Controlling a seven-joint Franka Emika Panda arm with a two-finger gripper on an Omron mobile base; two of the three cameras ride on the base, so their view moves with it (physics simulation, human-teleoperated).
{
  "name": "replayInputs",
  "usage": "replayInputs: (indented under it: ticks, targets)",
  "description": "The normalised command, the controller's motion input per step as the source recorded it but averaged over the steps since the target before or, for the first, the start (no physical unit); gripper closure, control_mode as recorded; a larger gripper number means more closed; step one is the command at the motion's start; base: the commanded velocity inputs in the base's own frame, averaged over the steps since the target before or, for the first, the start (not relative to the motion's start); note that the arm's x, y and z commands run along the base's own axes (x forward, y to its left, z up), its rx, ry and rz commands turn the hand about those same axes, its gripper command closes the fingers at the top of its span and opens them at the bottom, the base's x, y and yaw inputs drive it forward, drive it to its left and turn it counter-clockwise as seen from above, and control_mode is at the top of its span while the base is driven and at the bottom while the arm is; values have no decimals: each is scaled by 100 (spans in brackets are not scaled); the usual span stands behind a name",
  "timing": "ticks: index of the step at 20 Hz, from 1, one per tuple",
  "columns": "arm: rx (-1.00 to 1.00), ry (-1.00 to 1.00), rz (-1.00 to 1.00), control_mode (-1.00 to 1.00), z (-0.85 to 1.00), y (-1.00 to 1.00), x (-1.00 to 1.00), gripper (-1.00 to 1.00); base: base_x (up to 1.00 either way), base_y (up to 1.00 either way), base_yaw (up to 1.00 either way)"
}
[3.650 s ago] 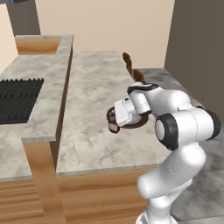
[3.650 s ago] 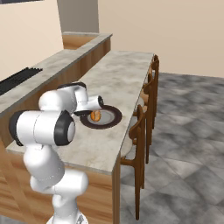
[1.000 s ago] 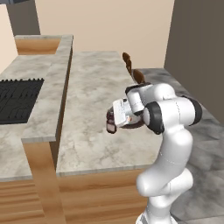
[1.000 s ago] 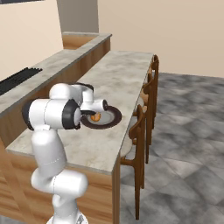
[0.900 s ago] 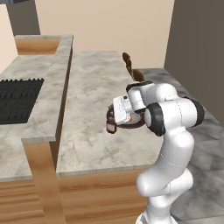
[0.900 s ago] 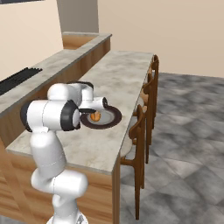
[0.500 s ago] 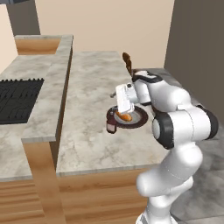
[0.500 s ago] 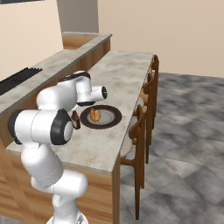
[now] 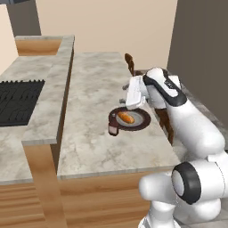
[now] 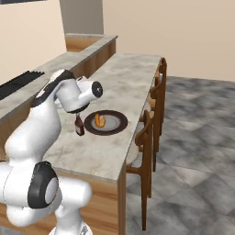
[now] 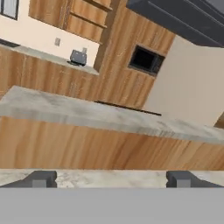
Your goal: Move the hot dog bun to the plate on the dining table and place the condiment next to that plate. Then navigate to the fridge and take the sausage and place it on the plate as well.
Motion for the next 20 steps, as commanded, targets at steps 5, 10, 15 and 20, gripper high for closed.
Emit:
replayInputs:
  ticks: [5,10,15,20]
  targets:
    - [0,47,-58,-100,63,-20,-15,-100,0,0,0]
    - [-21,52,-49,-100,20,-26,-34,-100,0,0,0]
    - [-26,47,-44,-100,-7,-29,-63,-100,0,0,0]
    - [-13,36,-31,-100,-39,-20,-61,-100,0,0,0]
